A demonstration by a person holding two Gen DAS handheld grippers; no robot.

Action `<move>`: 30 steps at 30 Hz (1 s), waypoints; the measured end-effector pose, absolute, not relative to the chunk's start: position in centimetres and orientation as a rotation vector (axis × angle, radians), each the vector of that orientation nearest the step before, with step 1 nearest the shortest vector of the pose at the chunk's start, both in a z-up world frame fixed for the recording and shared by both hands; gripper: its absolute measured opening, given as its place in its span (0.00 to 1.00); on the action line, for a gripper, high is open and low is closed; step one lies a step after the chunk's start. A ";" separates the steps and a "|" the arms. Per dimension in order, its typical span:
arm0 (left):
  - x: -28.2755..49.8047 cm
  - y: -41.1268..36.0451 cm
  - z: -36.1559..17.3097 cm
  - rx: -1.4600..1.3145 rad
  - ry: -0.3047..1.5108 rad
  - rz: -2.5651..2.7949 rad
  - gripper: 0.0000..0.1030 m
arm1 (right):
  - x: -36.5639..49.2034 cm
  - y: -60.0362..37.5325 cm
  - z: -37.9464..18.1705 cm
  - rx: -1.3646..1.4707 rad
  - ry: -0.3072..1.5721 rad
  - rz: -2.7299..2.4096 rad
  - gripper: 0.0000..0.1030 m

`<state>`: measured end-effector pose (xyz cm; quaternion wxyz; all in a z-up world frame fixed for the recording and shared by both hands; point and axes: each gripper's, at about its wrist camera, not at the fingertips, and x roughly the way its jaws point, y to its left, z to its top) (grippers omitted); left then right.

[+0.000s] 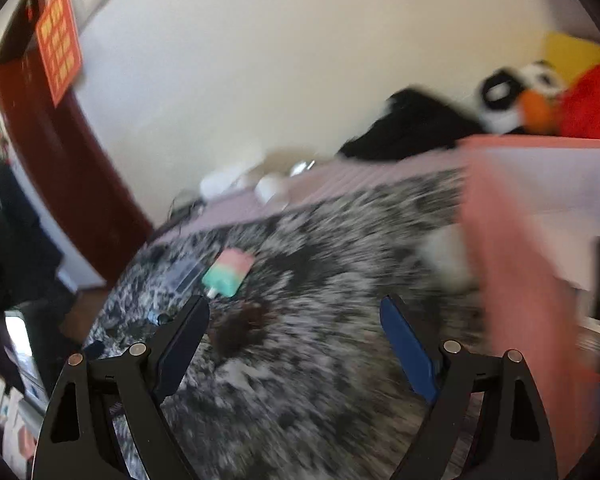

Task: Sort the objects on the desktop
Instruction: 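Withdraw both grippers from the box back to the remaining items, then grasp the rose oil bottle with the left gripper while the right grasps the brown tassel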

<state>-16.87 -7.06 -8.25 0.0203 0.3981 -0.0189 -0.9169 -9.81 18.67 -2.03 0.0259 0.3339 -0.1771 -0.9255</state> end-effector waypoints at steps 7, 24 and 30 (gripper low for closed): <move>-24.0 -8.2 -11.6 1.408 0.086 -2.755 0.98 | -18.2 13.8 -10.3 1.307 -0.506 -2.672 0.87; -22.5 -7.1 -14.2 1.433 0.060 -2.819 0.57 | -18.0 7.8 -11.6 1.269 -0.089 -2.588 0.13; -19.5 -7.3 -11.9 1.478 0.113 -2.840 0.57 | -14.8 8.9 -8.5 1.259 -0.122 -2.627 0.13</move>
